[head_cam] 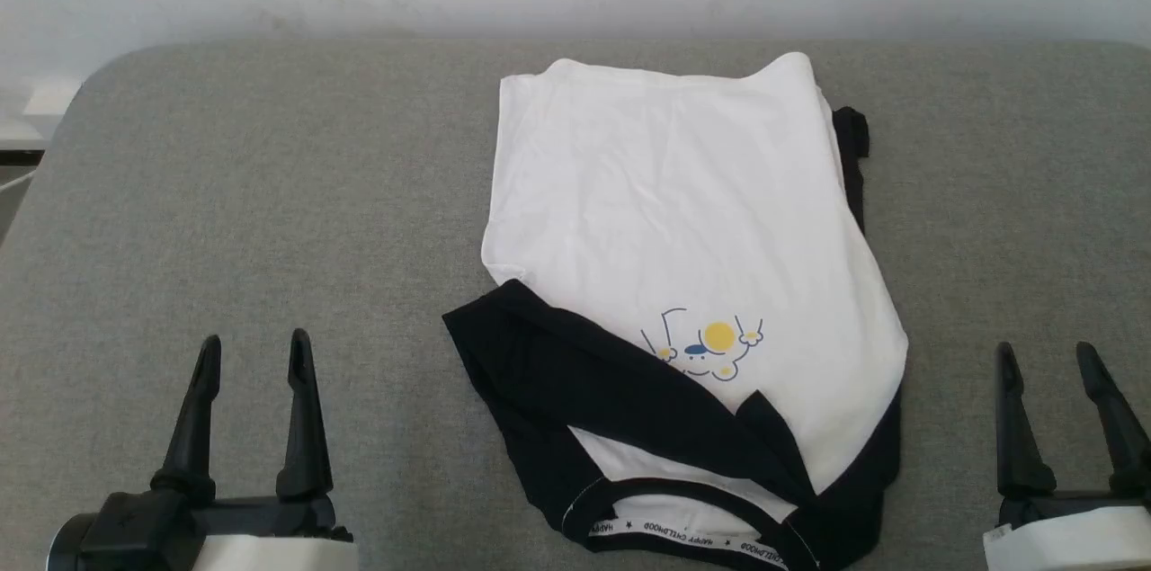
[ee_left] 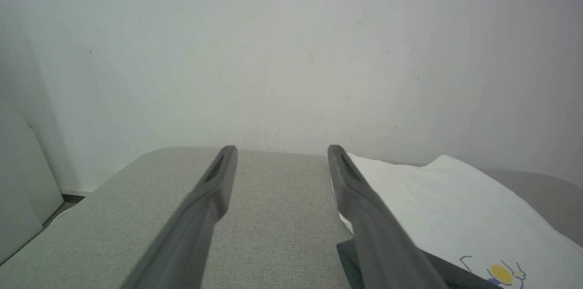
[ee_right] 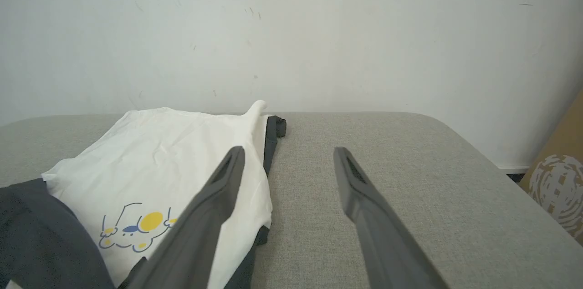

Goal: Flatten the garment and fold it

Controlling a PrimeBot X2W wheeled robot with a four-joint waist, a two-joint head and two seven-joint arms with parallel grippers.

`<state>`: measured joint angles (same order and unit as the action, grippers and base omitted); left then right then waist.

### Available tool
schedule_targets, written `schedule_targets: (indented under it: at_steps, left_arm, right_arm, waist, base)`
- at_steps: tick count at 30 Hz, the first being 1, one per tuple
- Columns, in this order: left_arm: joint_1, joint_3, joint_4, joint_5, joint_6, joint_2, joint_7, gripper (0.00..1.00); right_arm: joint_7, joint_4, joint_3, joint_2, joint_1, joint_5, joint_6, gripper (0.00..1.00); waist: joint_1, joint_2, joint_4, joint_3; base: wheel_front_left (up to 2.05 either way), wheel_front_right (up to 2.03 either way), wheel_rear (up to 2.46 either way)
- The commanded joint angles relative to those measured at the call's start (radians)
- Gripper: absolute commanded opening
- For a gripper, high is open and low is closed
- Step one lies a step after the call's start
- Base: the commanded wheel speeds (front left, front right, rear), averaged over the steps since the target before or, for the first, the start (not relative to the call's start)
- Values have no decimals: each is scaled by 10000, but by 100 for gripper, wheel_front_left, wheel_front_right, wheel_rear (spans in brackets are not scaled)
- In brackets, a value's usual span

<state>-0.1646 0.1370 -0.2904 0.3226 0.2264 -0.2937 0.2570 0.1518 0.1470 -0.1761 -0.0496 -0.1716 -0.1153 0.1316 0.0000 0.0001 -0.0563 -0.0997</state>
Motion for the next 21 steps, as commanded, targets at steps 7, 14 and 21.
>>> schedule_targets:
  at_steps: [7,14,21]
  left_arm:
    - [63,-695,10,-325,-1109,845,46,100]
    - [621,-886,168,-497,-1932,1447,47,100]
    - [1481,-958,303,-739,-2629,1933,47,100]
  right_arm:
    - [-522,306,-73,-6,1528,-606,-9,100]
    - [-2426,627,-328,-81,4138,-738,-9,100]
    - [-4755,-424,-390,-1236,7154,-1037,-9,100]
  waist:
    - [0,-1,-92,-645]
    - [0,-1,-102,-1461]
    - [0,-1,-203,-2657]
  base:
    - [0,0,0]
    - [0,0,0]
    - [0,0,0]
